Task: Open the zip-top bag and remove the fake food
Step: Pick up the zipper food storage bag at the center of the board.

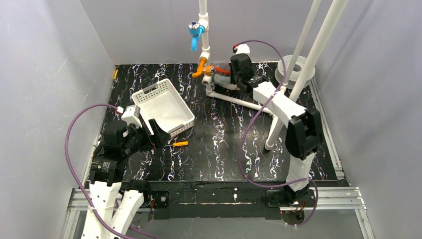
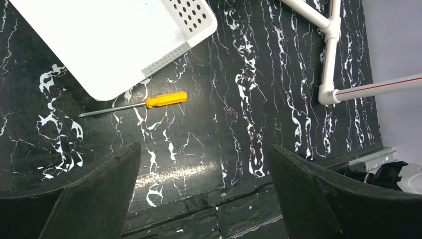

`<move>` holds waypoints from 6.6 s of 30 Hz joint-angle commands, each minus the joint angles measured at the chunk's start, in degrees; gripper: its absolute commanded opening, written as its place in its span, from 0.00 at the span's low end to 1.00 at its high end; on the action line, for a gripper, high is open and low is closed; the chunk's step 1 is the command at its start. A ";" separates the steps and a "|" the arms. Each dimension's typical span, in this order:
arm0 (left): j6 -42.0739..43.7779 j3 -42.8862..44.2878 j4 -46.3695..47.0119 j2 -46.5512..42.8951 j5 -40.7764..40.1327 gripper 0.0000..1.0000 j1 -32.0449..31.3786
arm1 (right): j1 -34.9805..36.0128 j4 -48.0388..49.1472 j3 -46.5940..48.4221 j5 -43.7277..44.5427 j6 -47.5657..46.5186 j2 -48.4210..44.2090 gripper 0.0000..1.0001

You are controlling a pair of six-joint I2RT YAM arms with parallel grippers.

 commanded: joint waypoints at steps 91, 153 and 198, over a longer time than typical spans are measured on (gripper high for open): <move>24.59 -10.61 41.08 19.11 1.33 0.00 -38.05 | -5.20 -38.00 -24.95 -81.74 -56.16 -44.72 0.85; -8.64 -13.39 51.99 18.78 18.06 0.00 -29.43 | 3.46 -25.79 -28.60 -76.47 -49.57 -39.71 0.38; 23.69 18.20 28.46 32.19 22.91 0.98 -33.63 | -0.27 -30.09 -26.39 -79.48 -49.84 -42.70 0.01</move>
